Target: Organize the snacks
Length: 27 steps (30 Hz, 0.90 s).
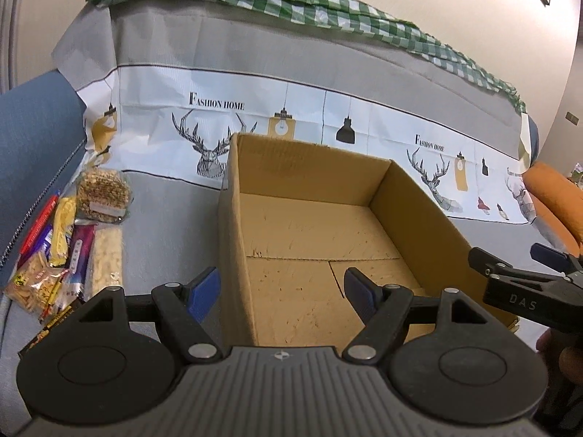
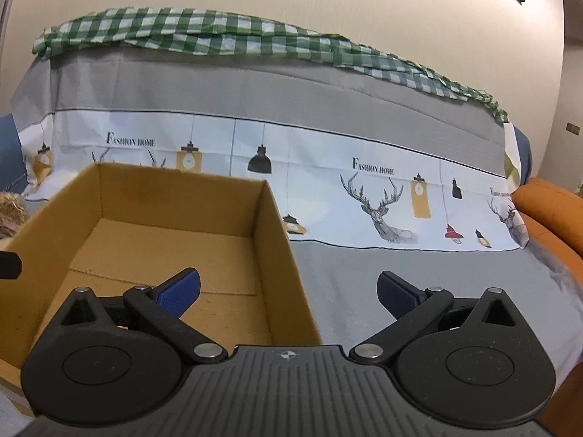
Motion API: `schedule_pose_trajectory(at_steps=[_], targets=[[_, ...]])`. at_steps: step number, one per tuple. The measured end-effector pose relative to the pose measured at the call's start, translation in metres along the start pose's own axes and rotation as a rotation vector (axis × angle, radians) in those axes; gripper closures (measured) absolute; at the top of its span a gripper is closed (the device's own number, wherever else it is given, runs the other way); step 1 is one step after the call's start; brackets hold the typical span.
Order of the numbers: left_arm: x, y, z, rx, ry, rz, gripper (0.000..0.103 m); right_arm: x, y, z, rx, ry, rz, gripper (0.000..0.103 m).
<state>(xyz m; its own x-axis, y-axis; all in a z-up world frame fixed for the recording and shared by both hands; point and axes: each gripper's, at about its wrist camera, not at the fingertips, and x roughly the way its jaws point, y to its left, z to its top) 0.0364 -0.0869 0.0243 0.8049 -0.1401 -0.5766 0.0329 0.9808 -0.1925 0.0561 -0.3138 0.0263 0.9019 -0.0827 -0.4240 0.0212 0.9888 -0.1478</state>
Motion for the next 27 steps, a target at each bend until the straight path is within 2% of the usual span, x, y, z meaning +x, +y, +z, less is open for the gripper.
schedule_pose_trajectory(at_steps=[6,11,17,27], targets=[[-0.015,0.003,-0.001,0.005,-0.014,0.005,0.023,-0.012,0.014,0.005,-0.011,-0.008,0.067,0.001],[-0.027,0.003,-0.005,0.009,-0.033,-0.009,0.018,-0.018,0.038,0.004,-0.045,0.054,0.072,0.001],[-0.038,-0.009,-0.014,0.088,-0.097,-0.009,0.016,-0.03,0.056,0.005,-0.018,0.098,0.108,0.001],[-0.042,0.002,-0.011,0.081,-0.067,-0.021,0.014,-0.034,0.067,0.01,0.029,0.146,0.108,0.001]])
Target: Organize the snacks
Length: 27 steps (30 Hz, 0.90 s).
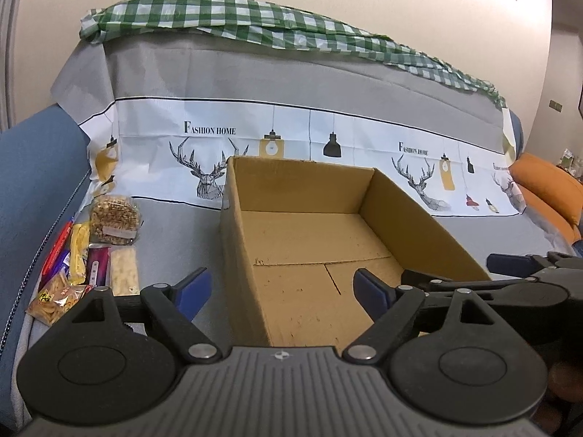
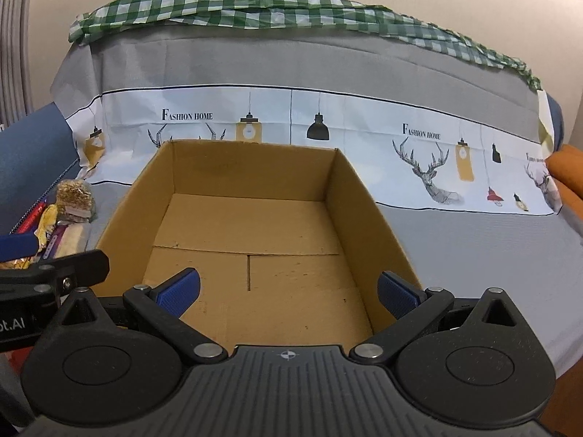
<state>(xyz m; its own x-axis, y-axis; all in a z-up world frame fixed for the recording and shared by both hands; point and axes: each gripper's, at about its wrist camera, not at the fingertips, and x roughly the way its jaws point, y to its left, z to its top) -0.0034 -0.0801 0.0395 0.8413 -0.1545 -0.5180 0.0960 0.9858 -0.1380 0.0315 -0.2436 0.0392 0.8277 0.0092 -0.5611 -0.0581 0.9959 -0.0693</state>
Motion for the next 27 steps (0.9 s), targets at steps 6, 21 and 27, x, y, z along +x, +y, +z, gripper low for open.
schedule_pose_trajectory(at_steps=[6,21,27], targets=[[-0.019,0.015,0.022,0.051,0.004,-0.053,0.017,0.0,0.006,0.004,0.013,0.003,0.022,0.001],[-0.019,0.178,-0.005,-0.096,0.107,0.0,0.091,-0.028,0.077,0.015,-0.029,-0.113,0.482,0.063],[-0.029,0.199,-0.004,-0.196,0.059,0.043,0.09,-0.026,0.146,-0.004,-0.136,-0.003,0.669,0.061]])
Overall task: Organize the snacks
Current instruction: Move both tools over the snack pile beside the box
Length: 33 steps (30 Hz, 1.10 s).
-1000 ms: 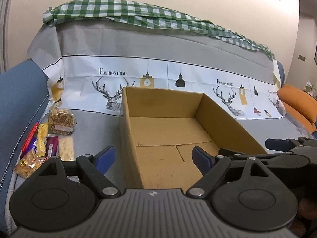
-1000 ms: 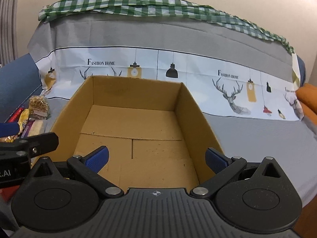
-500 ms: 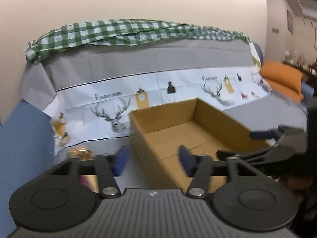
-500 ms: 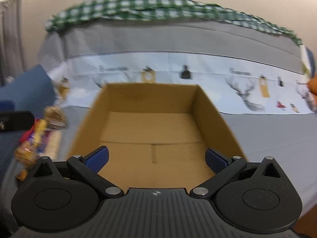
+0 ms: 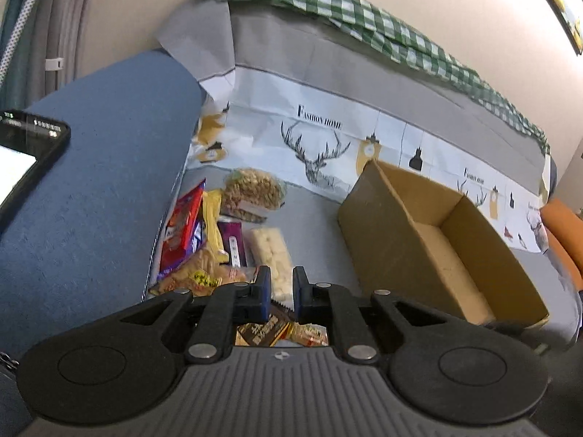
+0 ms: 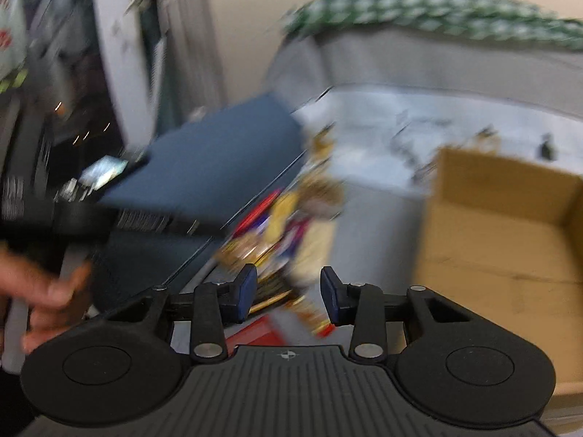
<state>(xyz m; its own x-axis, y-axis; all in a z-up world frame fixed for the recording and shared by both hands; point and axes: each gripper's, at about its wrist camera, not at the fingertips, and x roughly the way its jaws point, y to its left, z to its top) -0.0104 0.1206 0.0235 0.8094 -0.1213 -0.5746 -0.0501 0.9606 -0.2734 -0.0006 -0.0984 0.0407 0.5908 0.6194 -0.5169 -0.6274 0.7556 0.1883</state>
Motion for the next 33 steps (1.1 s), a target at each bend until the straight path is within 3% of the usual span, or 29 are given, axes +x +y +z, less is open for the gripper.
schedule_pose_trajectory(at_steps=[4,9,14,18,22,23,25,27,30,33], targets=[[0.008,0.003,-0.01,0.02,-0.005,0.03,0.088,0.041,0.026,-0.013,-0.003,0.158,0.018,0.052],[0.012,0.013,-0.008,-0.025,0.004,0.01,0.083,0.076,0.033,-0.031,0.101,0.304,-0.026,0.022],[0.013,0.02,-0.007,-0.053,0.001,0.002,0.081,0.106,0.031,-0.036,0.158,0.39,-0.087,0.017],[0.014,0.022,-0.006,-0.058,0.009,-0.004,0.081,0.125,0.034,-0.049,0.12,0.418,-0.124,0.015],[0.018,0.022,-0.004,-0.064,0.034,-0.019,0.081,0.13,0.038,-0.052,0.07,0.4,-0.159,0.023],[0.02,0.022,-0.004,-0.064,0.046,-0.023,0.081,0.128,0.037,-0.053,0.066,0.391,-0.174,0.032],[0.025,0.021,-0.004,-0.06,0.077,-0.032,0.078,0.126,0.031,-0.051,0.06,0.379,-0.185,0.039],[0.033,0.021,-0.003,-0.06,0.122,-0.041,0.071,0.119,0.024,-0.049,0.085,0.371,-0.169,0.053],[0.048,0.021,-0.003,-0.061,0.202,-0.046,0.07,0.113,0.017,-0.044,0.088,0.343,-0.173,0.065],[0.062,0.02,-0.005,-0.063,0.283,-0.031,0.064,0.103,0.009,-0.047,0.057,0.301,-0.177,0.067]])
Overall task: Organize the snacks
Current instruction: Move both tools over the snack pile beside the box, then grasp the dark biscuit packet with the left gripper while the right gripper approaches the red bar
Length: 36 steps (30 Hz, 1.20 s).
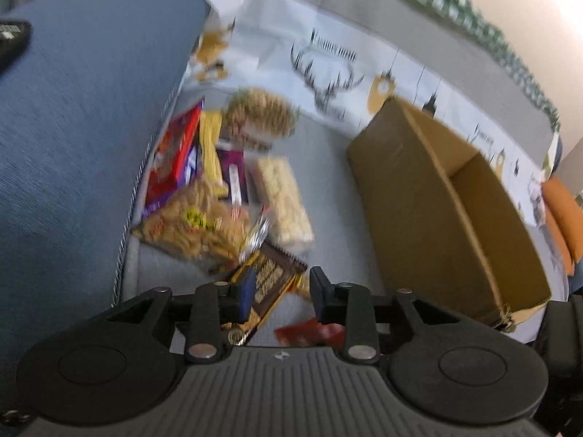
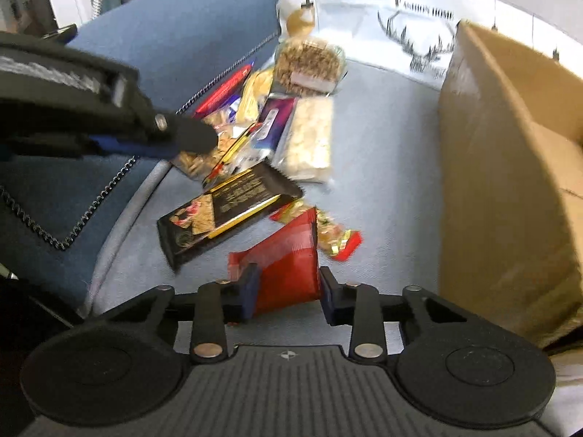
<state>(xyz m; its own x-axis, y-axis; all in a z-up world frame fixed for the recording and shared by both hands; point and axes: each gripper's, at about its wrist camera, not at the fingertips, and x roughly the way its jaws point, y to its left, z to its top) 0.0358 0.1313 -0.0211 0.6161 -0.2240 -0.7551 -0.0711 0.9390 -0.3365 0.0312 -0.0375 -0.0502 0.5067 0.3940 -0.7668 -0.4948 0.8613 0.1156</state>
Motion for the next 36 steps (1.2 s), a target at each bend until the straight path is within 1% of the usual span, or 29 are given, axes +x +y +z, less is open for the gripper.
schedule_pose_trajectory(at_steps=[1,3,5,7,9,12,14,15,19,22,25,26,27,28,29,30,32,35,36], targets=[[0.004,0.0,0.0,0.0,0.019,0.006,0.063,-0.001,-0.005,-0.002,0.008,0.003,0.005,0.067],[0.011,0.0,0.002,-0.009,0.048,0.035,0.054,-0.004,-0.014,-0.005,0.034,0.011,0.057,0.066],[0.016,0.001,0.002,-0.023,0.073,0.064,0.048,-0.006,-0.018,-0.007,0.04,-0.001,0.076,0.065],[0.021,0.001,0.003,-0.03,0.092,0.085,0.045,-0.009,-0.018,-0.008,0.026,-0.027,0.099,0.054],[0.025,0.001,0.004,-0.027,0.112,0.102,0.04,-0.011,-0.016,-0.012,-0.009,-0.054,0.098,0.029],[0.03,0.0,0.004,-0.016,0.144,0.117,0.032,-0.008,-0.013,-0.013,-0.049,-0.054,0.092,0.017],[0.033,0.001,0.005,-0.022,0.16,0.121,0.031,-0.006,-0.01,-0.012,-0.069,-0.056,0.106,0.012],[0.034,0.002,0.005,-0.026,0.168,0.124,0.031,-0.004,-0.008,-0.012,-0.083,-0.059,0.102,0.011],[0.04,0.0,0.006,-0.022,0.195,0.133,0.031,0.009,-0.002,-0.012,-0.116,-0.031,0.09,0.009],[0.045,-0.004,0.007,-0.004,0.208,0.137,0.027,0.018,0.002,-0.013,-0.126,0.0,0.081,0.008],[0.049,-0.007,0.008,0.007,0.213,0.144,0.025,0.021,0.007,-0.014,-0.164,-0.003,0.063,0.008],[0.05,-0.008,0.008,0.012,0.216,0.147,0.024,0.02,0.005,-0.014,-0.164,-0.002,0.067,0.01],[0.051,-0.009,0.009,0.018,0.217,0.148,0.023,0.02,0.004,-0.014,-0.164,-0.005,0.071,0.016],[0.053,-0.01,0.009,0.024,0.215,0.15,0.023,0.019,0.004,-0.014,-0.166,-0.011,0.071,0.019],[0.054,-0.011,0.009,0.032,0.215,0.154,0.022,0.018,0.004,-0.014,-0.168,-0.017,0.071,0.029],[0.056,-0.012,0.009,0.043,0.215,0.163,0.021,0.016,0.003,-0.013,-0.166,-0.023,0.076,0.037],[0.06,-0.016,0.009,0.069,0.215,0.184,0.021,0.013,0.0,-0.012,-0.156,-0.027,0.078,0.041],[0.068,-0.022,0.008,0.111,0.217,0.226,0.021,0.009,-0.003,-0.013,-0.141,-0.021,0.086,0.043],[0.07,-0.023,0.008,0.124,0.22,0.236,0.021,0.007,-0.003,-0.014,-0.144,-0.02,0.083,0.048]])
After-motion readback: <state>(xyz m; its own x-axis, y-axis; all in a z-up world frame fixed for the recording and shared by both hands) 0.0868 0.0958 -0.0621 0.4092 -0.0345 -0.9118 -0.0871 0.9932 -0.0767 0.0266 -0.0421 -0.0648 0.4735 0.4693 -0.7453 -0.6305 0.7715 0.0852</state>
